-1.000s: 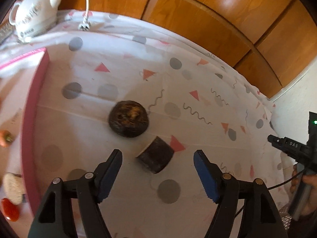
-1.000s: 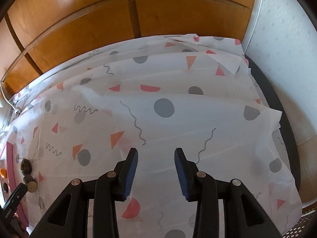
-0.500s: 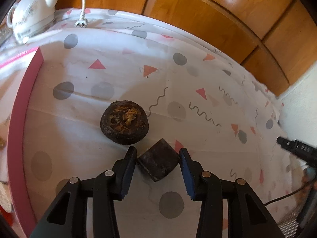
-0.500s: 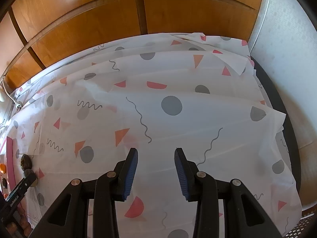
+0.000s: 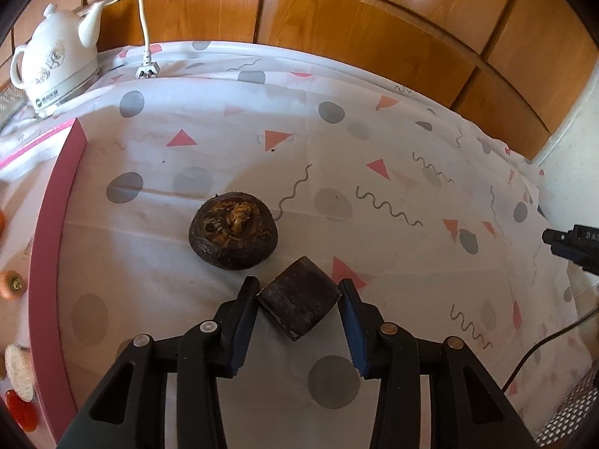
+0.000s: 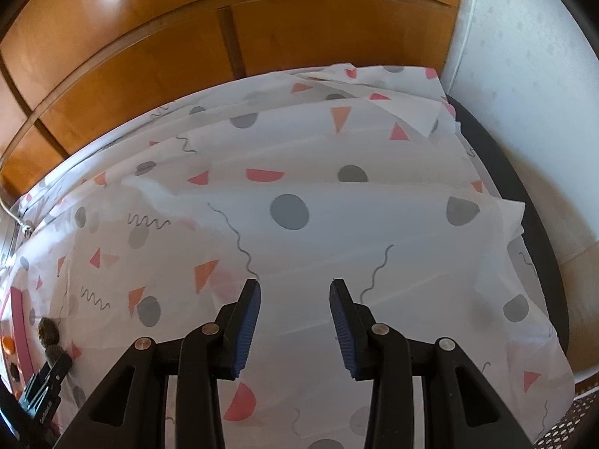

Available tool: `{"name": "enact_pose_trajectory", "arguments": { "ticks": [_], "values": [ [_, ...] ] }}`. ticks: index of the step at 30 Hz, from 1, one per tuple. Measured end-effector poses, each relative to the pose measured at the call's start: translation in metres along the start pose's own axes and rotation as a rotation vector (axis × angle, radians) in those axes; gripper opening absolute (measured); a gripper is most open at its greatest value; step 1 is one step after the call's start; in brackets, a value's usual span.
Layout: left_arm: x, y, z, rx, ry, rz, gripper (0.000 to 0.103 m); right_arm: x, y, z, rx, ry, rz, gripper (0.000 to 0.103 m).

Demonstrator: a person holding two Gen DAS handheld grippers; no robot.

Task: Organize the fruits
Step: 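Carry the dark root chunk into the tray and release it with the left gripper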

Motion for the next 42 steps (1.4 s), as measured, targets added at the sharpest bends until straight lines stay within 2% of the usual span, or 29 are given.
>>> {"name": "enact_pose_trajectory", "arguments": {
  "ticks": [13, 21, 24, 28, 33, 36, 42],
  "values": [
    [0.015, 0.026, 0.014, -0.023, 0.004, -0.011, 0.043, -0.001, -0.008, -0.017, 0.027, -0.060, 0.015, 0.039],
    [0.020, 0.050, 0.029, -0.036, 0.026, -0.047, 0.043, 0.006, -0.014, -0.002, 0.036, 0.018, 0.040, 0.039],
    [0.022, 0.057, 0.032, -0.039, 0.031, -0.061, 0.043, 0.008, -0.013, 0.017, -0.042, 0.086, 0.042, 0.039],
    [0.025, 0.065, 0.036, -0.045, 0.036, -0.072, 0.043, 0.020, -0.009, 0.060, -0.114, 0.269, 0.030, 0.039],
    [0.027, 0.071, 0.041, -0.047, 0.046, -0.082, 0.043, 0.031, -0.013, 0.076, -0.098, 0.350, 0.044, 0.039],
    [0.028, 0.077, 0.044, -0.052, 0.049, -0.093, 0.043, 0.034, -0.012, 0.083, -0.118, 0.382, 0.045, 0.039],
    [0.029, 0.088, 0.059, -0.058, 0.081, -0.113, 0.043, 0.051, -0.007, 0.114, -0.162, 0.527, 0.026, 0.039]
  ]
}}
Point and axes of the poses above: each gripper's, at about its wrist camera, not at the fingertips, and y roughly against the way its jaws point, z to its left, x to its underside, the point moved 7 cm from there along -y, roughly the way its jaws point, and after that the axes turned 8 degrees about z, right-handed, at the moved point
